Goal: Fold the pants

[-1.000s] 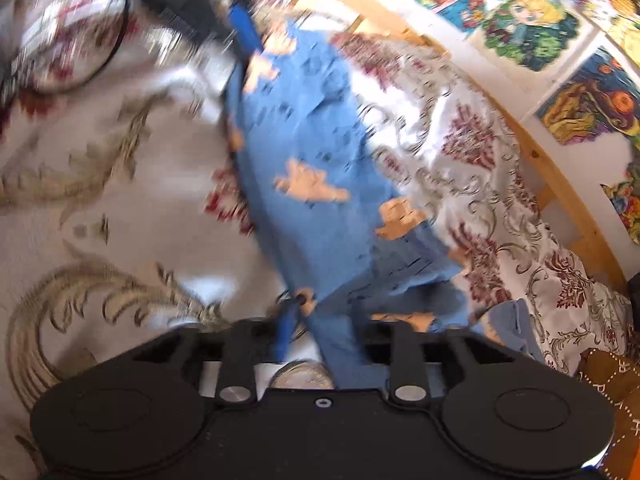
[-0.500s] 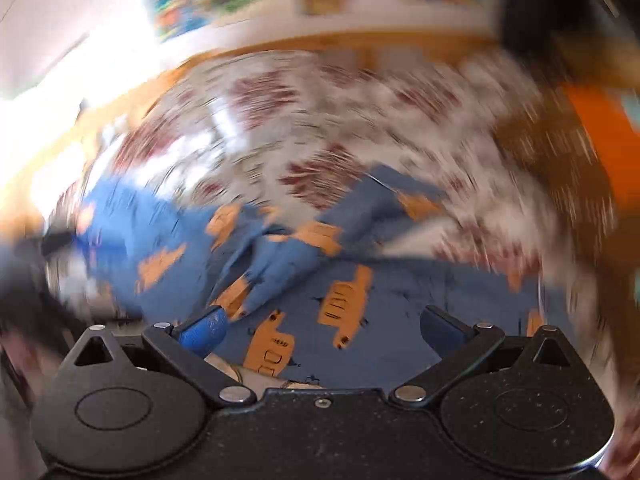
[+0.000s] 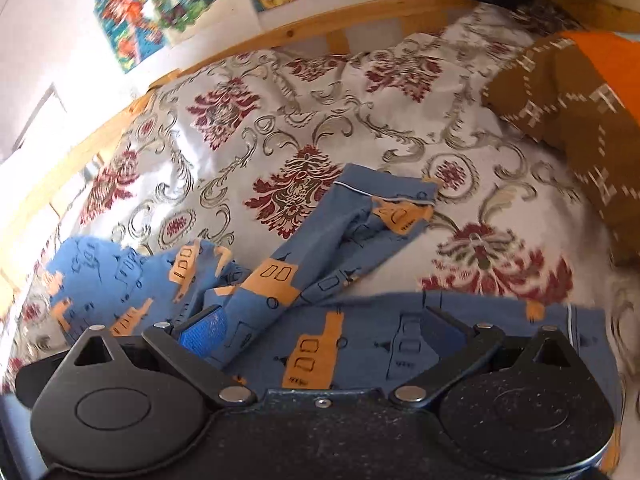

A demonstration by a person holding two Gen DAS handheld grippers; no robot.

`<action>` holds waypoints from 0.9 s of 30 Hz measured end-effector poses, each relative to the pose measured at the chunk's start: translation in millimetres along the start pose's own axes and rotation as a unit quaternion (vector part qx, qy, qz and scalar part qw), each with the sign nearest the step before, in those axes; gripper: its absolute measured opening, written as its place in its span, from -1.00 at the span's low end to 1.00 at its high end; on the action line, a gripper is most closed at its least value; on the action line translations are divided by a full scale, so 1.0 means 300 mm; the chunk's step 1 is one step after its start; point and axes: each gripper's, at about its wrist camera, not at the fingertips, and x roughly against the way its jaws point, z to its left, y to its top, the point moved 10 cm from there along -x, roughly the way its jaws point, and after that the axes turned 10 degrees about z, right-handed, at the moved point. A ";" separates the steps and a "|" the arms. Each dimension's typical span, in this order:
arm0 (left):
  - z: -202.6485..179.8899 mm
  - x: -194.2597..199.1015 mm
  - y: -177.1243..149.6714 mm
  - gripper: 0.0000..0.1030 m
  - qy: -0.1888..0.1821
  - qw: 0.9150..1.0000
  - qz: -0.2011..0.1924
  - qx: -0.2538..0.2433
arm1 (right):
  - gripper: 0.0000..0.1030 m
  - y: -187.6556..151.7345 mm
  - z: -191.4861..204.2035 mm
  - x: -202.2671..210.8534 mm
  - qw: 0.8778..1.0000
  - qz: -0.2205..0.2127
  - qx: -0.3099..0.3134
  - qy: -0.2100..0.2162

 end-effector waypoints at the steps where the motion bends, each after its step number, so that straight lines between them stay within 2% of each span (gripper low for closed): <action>1: 0.004 -0.013 -0.004 -0.43 -0.007 1.000 0.007 0.009 | 0.99 0.021 0.007 -0.018 1.000 0.008 0.013 0.002; 4: 0.012 -0.029 -0.015 -0.75 -0.014 1.000 0.009 0.016 | 0.98 0.122 0.038 -0.059 0.999 0.001 0.049 0.001; 7: 0.004 -0.024 -0.016 -0.86 -0.010 1.000 0.002 0.002 | 0.76 0.246 0.066 -0.143 0.997 0.015 0.068 -0.016; 9: 0.002 -0.023 -0.016 -0.87 -0.009 1.000 0.002 0.000 | 0.54 0.320 0.084 -0.228 0.996 0.043 0.066 -0.035; 11: 0.003 -0.023 -0.015 -0.88 -0.010 1.000 0.002 0.001 | 0.42 0.370 0.102 -0.331 0.992 0.084 0.068 -0.058; 14: 0.007 -0.031 -0.015 -0.89 -0.018 1.000 0.004 0.010 | 0.11 0.378 0.104 -0.458 0.984 0.141 0.058 -0.087; 16: 0.008 -0.034 -0.014 -0.89 -0.021 1.000 0.003 0.010 | 0.07 0.369 0.095 -0.513 0.977 0.162 0.070 -0.119; 17: 0.008 -0.036 -0.013 -0.89 -0.022 1.000 0.003 0.010 | -0.12 0.366 0.086 -0.531 0.973 0.167 0.076 -0.138; 18: 0.008 -0.037 -0.012 -0.89 -0.023 1.000 0.003 0.011 | -0.46 0.365 0.078 -0.540 0.972 0.167 0.079 -0.147; 19: 0.008 -0.037 -0.012 -0.91 -0.023 1.000 0.003 0.011 | -0.66 0.365 0.071 -0.544 0.972 0.165 0.079 -0.151; 20: 0.007 -0.037 -0.011 -0.92 -0.024 1.000 0.003 0.011 | -0.97 0.367 0.065 -0.541 0.972 0.162 0.075 -0.151; 24: 0.017 -0.036 -0.005 -0.98 -0.027 0.999 0.003 0.018 | -1.00 0.394 0.049 -0.458 0.982 0.113 0.056 -0.138; 27: 0.026 -0.018 0.006 -0.99 -0.031 0.999 -0.003 0.022 | -1.00 0.409 0.013 -0.302 0.988 0.060 0.029 -0.138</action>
